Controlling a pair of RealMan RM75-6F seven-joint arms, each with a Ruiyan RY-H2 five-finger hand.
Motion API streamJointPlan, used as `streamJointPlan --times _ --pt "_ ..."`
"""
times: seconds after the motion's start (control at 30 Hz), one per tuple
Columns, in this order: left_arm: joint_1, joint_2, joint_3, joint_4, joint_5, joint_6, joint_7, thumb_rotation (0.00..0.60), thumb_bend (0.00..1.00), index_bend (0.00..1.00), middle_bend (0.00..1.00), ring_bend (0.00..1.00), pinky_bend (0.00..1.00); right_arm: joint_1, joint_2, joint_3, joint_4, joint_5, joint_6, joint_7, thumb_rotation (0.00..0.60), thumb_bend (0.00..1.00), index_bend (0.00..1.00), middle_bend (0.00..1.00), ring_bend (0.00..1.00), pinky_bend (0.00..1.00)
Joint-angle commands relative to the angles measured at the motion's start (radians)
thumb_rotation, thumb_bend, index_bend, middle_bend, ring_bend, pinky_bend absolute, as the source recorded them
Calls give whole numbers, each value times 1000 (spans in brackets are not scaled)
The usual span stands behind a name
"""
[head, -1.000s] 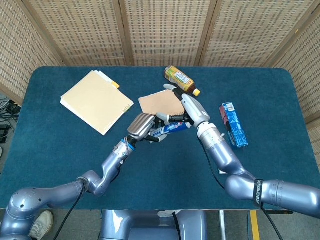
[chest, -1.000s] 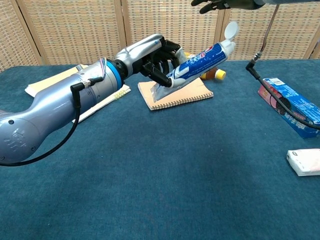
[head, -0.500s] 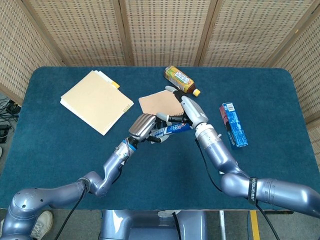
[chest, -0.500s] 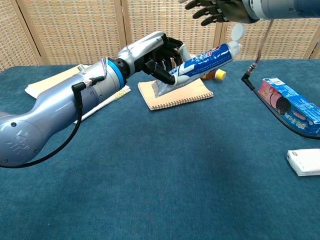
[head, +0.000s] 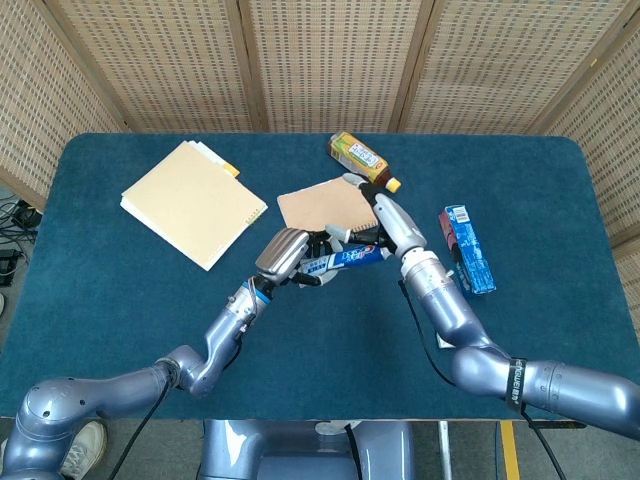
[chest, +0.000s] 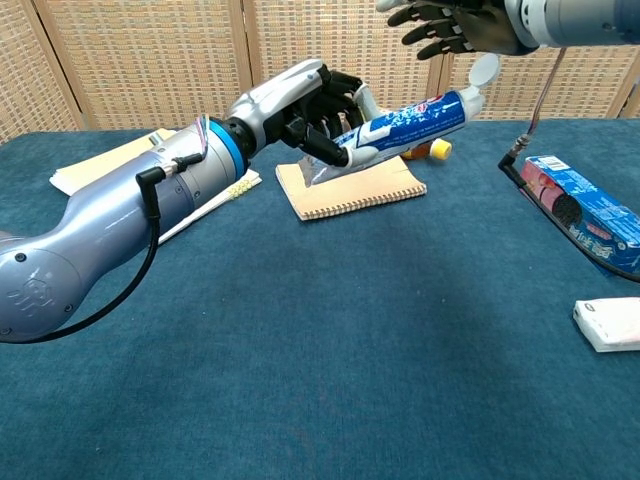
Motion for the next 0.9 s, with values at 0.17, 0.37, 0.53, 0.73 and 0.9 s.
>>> streamJointPlan --times 0.17,0.37,0.53,0.73,0.9 --pt "13 -11 -7 -10 7 41 -43 600 649 730 597 592 579 -28 -6 3 17 -26 -18 40 141 0 74 10 0 0" --pt "22 -21 -10 -2 13 64 -84 600 650 732 598 594 579 -45 -20 14 30 -52 -22 75 140 0 71 10 0 0" --pt "31 -27 -18 -2 8 78 -120 600 653 732 599 594 579 -59 -26 27 35 -67 -23 105 144 0 71 11 0 0" --pt "50 -36 -28 -4 -7 94 -175 600 658 733 599 594 579 -84 -22 41 31 -85 -30 147 138 0 70 14 0 0" --pt "60 -47 -40 -6 -16 109 -206 600 661 733 599 594 579 -103 -26 41 26 -105 -27 167 139 0 70 15 0 0"
